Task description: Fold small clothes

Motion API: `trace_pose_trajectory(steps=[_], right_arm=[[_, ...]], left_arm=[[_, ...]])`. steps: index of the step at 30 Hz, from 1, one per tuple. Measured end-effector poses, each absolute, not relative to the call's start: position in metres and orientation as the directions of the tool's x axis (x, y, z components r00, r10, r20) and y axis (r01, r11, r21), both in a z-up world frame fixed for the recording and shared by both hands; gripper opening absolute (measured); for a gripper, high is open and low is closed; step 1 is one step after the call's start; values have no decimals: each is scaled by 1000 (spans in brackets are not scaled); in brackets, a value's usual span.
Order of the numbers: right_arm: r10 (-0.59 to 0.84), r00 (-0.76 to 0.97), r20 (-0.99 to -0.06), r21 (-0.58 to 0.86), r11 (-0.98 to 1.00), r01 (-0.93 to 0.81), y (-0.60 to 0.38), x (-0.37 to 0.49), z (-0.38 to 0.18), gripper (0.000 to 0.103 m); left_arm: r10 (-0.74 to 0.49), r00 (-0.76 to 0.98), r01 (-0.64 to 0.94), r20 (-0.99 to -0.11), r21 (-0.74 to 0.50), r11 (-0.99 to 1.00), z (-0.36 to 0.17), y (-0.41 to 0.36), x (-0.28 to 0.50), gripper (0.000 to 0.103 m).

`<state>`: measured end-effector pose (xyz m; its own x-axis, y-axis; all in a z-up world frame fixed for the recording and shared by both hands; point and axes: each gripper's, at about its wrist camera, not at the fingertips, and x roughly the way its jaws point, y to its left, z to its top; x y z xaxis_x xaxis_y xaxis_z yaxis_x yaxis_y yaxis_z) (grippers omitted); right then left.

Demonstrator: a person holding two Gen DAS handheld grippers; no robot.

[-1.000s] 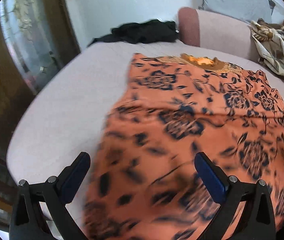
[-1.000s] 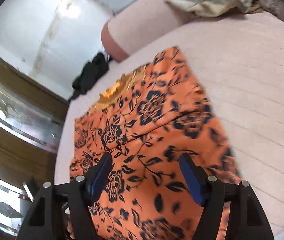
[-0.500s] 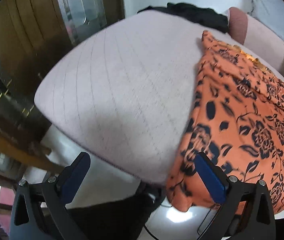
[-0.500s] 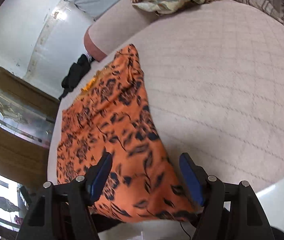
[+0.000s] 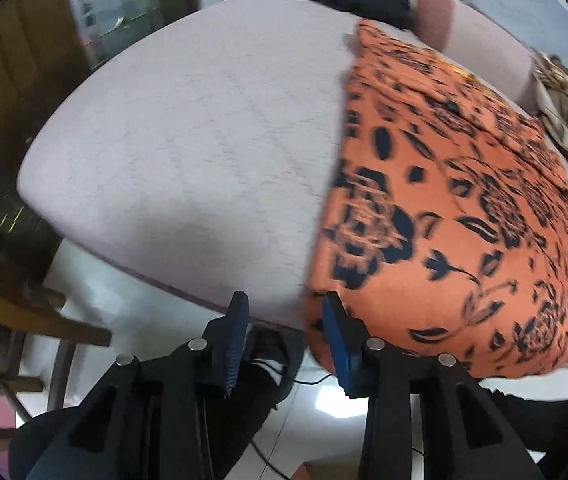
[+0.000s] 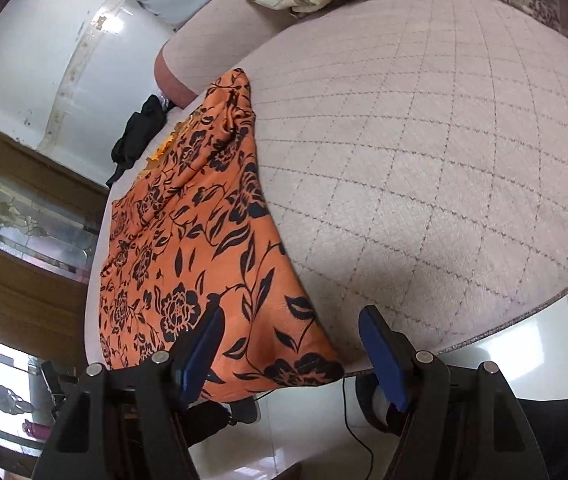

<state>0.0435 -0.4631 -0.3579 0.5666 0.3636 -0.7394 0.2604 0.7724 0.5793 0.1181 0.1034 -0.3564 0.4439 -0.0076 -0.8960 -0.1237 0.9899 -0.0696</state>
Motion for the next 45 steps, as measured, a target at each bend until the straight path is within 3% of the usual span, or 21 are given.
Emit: trace_pose_trajectory(steps=[3,10,11,13,17,21,23,25,26,29,31,32,34,38,41,43,45], right_arm=[[364,571,-736,581,772,258,-461,43,-353,73],[363,559,-746,581,766,277,-453,48,-360,73],[361,551,-753,574,769,281,-451,50,-362,73],[352,539,-765,562,775,291,-448,51,-367,73],[348,528,-775,559,767,314,-449,51,-377,73],[338,537,-773,562,758,332,-451,52,-381,73],[316,539,-781,541,774,329,-447,56,-380,73],[293,543,-787,515,797,316,-440,58,-377,73],[287,538,-793,496,816,296,-434,59,-376,69],[296,503,-812,449,868,213,-411,64,-374,43],[225,497,-838,357,915,186,-397,65,-373,25],[202,495,-845,324,930,174,-391,65,-373,15],[215,502,-837,329,932,150,-388,65,-371,12],[250,493,-833,369,916,159,-394,67,-374,15],[287,464,-838,413,890,195,-399,73,-375,19],[300,457,-837,423,886,192,-398,75,-376,25],[290,457,-841,402,899,171,-393,75,-375,33]], left_arm=[[-36,437,-116,-899,-96,989,-360,101,119,75],[-124,425,-97,-897,-181,979,-372,99,116,74],[-151,431,-76,-890,-202,976,-372,98,115,71],[-196,432,-56,-880,-244,968,-372,97,116,28],[-230,438,-59,-869,-283,957,-375,98,116,15],[-250,439,-61,-863,-306,950,-370,100,121,14],[-277,429,-63,-860,-334,940,-370,100,123,26],[-336,426,-46,-840,-392,919,-370,98,126,55],[-340,427,-38,-838,-392,919,-370,95,126,56],[-272,435,-18,-859,-310,951,-370,82,126,50],[-199,439,-34,-876,-238,971,-371,79,126,26],[-202,439,-43,-875,-245,968,-371,81,127,24],[-232,442,-67,-867,-290,955,-371,92,123,12],[-253,432,-81,-866,-317,945,-370,99,123,12],[-258,406,-90,-877,-320,943,-373,95,131,25],[-260,394,-80,-882,-314,946,-372,90,131,48],[-186,364,-94,-913,-235,968,-374,83,131,67]])
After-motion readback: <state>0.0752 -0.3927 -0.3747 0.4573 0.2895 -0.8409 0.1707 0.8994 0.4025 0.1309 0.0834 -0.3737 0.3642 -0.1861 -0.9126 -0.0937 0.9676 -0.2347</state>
